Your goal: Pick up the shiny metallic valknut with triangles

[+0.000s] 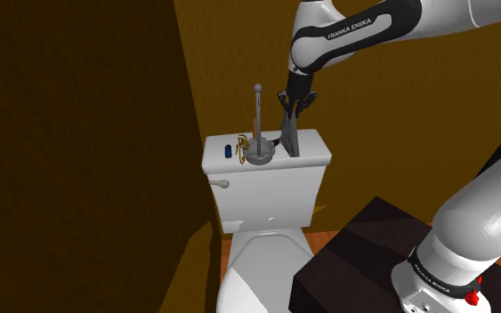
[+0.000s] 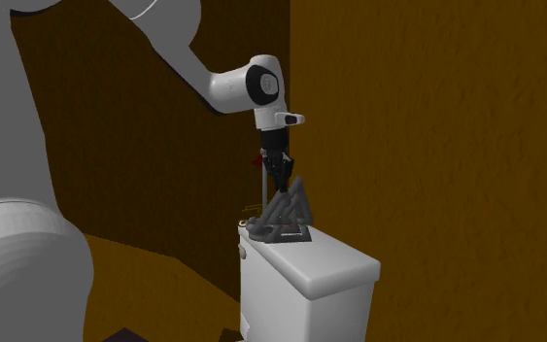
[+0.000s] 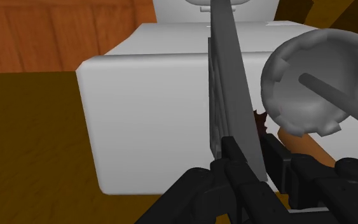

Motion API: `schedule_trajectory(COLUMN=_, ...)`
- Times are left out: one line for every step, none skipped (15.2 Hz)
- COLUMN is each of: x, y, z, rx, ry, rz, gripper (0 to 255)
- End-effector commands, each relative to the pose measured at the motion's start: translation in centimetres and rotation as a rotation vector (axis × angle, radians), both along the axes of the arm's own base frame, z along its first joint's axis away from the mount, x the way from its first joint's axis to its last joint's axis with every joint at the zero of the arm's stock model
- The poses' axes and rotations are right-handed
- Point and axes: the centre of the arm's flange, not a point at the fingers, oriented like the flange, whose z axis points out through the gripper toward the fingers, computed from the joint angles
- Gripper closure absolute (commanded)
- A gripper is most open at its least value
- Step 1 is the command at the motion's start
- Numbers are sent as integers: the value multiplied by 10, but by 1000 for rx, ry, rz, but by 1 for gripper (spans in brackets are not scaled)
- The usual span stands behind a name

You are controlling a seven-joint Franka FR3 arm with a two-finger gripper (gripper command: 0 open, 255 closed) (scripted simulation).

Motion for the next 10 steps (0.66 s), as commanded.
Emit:
schedule_trajectory(x=0, y=0, z=12, rx=0, ry=0, rz=0, gripper=255)
schedule_trajectory(x=0, y=0, z=17, rx=0, ry=0, rz=0, gripper=255)
schedule_trajectory(x=0, y=0, z=22, rx=0, ry=0, rz=0, gripper=255)
schedule_trajectory(x=0, y=0, z=27, rx=0, ry=0, rz=0, gripper=255)
schedule_trajectory(x=0, y=0, z=33, rx=0, ry=0, rz=0, gripper=255)
schedule_trajectory(x=0, y=0, z=38, rx=0, ry=0, rz=0, gripper=255)
schedule_trajectory(x=0, y=0, z=43, rx=0, ry=0, rz=0, gripper=255)
schedule_trajectory(x=0, y=0, z=49, rx=0, ry=0, rz=0, gripper=255)
schedule_trajectory(x=-1, y=0, z=49, rx=0, ry=0, rz=0, gripper=255)
schedule_trajectory(x=0, y=0, z=49, rx=0, ry=0, rz=0, gripper=255)
